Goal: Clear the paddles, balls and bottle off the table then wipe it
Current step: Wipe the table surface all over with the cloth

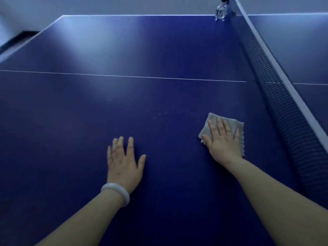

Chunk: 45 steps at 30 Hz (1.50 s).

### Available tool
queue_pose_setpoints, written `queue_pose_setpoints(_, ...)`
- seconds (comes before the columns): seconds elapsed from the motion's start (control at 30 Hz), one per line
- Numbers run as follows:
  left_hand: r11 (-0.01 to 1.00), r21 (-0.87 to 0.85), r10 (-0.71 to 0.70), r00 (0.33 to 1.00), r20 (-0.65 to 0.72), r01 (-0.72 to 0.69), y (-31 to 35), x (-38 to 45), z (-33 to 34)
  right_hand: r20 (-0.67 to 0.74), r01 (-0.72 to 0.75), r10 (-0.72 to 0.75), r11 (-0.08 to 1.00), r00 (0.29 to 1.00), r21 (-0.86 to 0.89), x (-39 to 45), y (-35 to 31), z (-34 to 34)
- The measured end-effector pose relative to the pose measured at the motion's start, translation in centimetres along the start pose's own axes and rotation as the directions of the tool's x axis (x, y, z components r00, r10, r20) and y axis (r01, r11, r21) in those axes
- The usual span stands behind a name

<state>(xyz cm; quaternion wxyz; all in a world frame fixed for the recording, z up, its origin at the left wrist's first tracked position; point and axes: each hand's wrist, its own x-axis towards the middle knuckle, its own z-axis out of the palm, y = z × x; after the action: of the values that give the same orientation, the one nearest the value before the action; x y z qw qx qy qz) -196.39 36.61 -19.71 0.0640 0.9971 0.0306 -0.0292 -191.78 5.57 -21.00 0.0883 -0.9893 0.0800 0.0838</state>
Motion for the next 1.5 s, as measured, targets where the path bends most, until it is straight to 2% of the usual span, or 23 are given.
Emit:
queue_pose_setpoints(0.1, 0.978, 0.038, -0.206, 0.974, 0.092, 0.204, -3.2, -0.5, 0.0, -0.005, -0.199, 0.199, 0.98, 0.98, 0.022, -0.5, -2.0, -0.2)
queue_pose_setpoints(0.2, 0.969, 0.031, -0.246, 0.964, 0.099, 0.244, -3.4, -0.6, 0.7, -0.029, -0.292, 0.294, 0.955, 0.955, 0.051, -1.7, -6.1, 0.4)
queue_pose_setpoints(0.3, 0.965, 0.066, -0.258, 0.965, 0.05, 0.255, -3.0, -0.6, 1.2, -0.036, -0.016, 0.016, 1.0, 0.999, -0.008, -3.8, -9.6, 2.1)
queue_pose_setpoints(0.37, 0.964, 0.06, -0.26, 0.965, 0.031, 0.258, -3.1, -0.6, 1.5, -0.007, 0.239, -0.241, 0.967, 0.971, -0.092, -4.4, -9.8, 2.8)
queue_pose_setpoints(0.43, 0.963, 0.06, -0.263, 0.964, 0.024, 0.262, -3.1, -0.6, 1.6, 0.027, 0.363, -0.363, 0.922, 0.931, -0.134, -2.8, -7.8, 2.3)
queue_pose_setpoints(0.47, 0.963, 0.058, -0.265, 0.964, 0.023, 0.263, -3.2, -0.7, 1.6, 0.026, 0.337, -0.336, 0.932, 0.941, -0.138, -1.4, -6.4, 1.9)
queue_pose_setpoints(0.53, 0.964, 0.05, -0.264, 0.964, 0.019, 0.262, -3.1, -0.8, 1.5, 0.011, 0.068, -0.067, 0.995, 0.998, -0.079, 1.6, -3.4, 0.3)
queue_pose_setpoints(0.6, 0.964, 0.05, -0.264, 0.964, 0.017, 0.263, -3.1, -0.7, 1.4, 0.004, -0.252, 0.252, 0.967, 0.968, 0.032, 4.0, -2.3, -0.7)
queue_pose_setpoints(0.67, 0.963, 0.057, -0.263, 0.964, 0.024, 0.262, -3.1, -0.8, 1.3, -0.006, -0.369, 0.37, 0.927, 0.929, 0.069, 5.0, -4.3, -0.7)
queue_pose_setpoints(0.7, 0.964, 0.057, -0.263, 0.965, 0.024, 0.261, -3.1, -0.8, 1.3, -0.008, -0.327, 0.328, 0.942, 0.944, 0.08, 5.2, -6.2, -0.4)
queue_pose_setpoints(0.77, 0.964, 0.048, -0.261, 0.965, 0.029, 0.26, -3.0, -0.8, 1.2, -0.001, -0.031, 0.031, 0.997, 1.0, 0.069, 4.7, -10.6, 0.8)
queue_pose_setpoints(0.83, 0.965, 0.049, -0.26, 0.965, 0.033, 0.258, -3.1, -0.8, 1.2, 0.039, 0.339, -0.338, 0.941, 0.94, -0.01, 3.8, -13.5, 1.8)
queue_pose_setpoints(0.87, 0.965, 0.051, -0.26, 0.965, 0.031, 0.258, -3.0, -0.8, 1.2, 0.068, 0.436, -0.432, 0.899, 0.899, -0.041, 3.8, -13.7, 2.0)
queue_pose_setpoints(0.93, 0.966, 0.048, -0.256, 0.966, 0.027, 0.255, -3.1, -0.8, 1.4, 0.066, 0.424, -0.421, 0.905, 0.904, -0.037, 5.3, -11.5, 1.7)
queue_pose_setpoints(1.07, 0.968, 0.047, -0.249, 0.968, 0.017, 0.248, -3.0, -0.6, 1.5, 0.025, 0.009, -0.01, 1.0, 1.0, 0.02, 10.5, -6.2, -0.6)
queue_pose_setpoints(1.17, 0.967, 0.039, -0.253, 0.967, 0.017, 0.252, -3.0, -0.7, 1.4, 0.075, -0.107, 0.104, 0.993, 0.992, 0.042, 13.9, -8.7, -1.9)
queue_pose_setpoints(1.23, 0.966, 0.039, -0.258, 0.966, 0.03, 0.256, -3.1, -0.7, 1.3, 0.101, 0.007, -0.01, 1.0, 0.995, 0.027, 14.6, -13.1, -1.9)
queue_pose_setpoints(1.3, 0.965, 0.048, -0.261, 0.965, 0.032, 0.259, -3.1, -0.7, 1.3, 0.124, 0.252, -0.248, 0.968, 0.961, -0.016, 13.4, -18.1, -1.2)
queue_pose_setpoints(1.33, 0.964, 0.054, -0.262, 0.965, 0.032, 0.26, -3.0, -0.7, 1.3, 0.133, 0.4, -0.392, 0.916, 0.91, -0.041, 12.1, -20.0, -0.5)
queue_pose_setpoints(1.4, 0.966, 0.051, -0.256, 0.966, 0.018, 0.255, -2.9, -0.6, 1.3, 0.18, 0.659, -0.641, 0.75, 0.746, -0.058, 9.0, -21.6, 1.1)
queue_pose_setpoints(1.43, 0.966, 0.044, -0.255, 0.967, 0.011, 0.254, -3.0, -0.6, 1.3, 0.201, 0.732, -0.71, 0.678, 0.675, -0.064, 8.5, -20.8, 1.4)
queue_pose_setpoints(1.47, 0.967, 0.033, -0.254, 0.967, 0.007, 0.254, -3.0, -0.7, 1.4, 0.196, 0.748, -0.725, 0.658, 0.66, -0.083, 9.1, -19.4, 1.1)
queue_pose_setpoints(1.5, 0.967, 0.022, -0.253, 0.968, 0.002, 0.253, -3.1, -0.7, 1.4, 0.166, 0.694, -0.675, 0.709, 0.719, -0.123, 10.3, -17.5, 0.6)
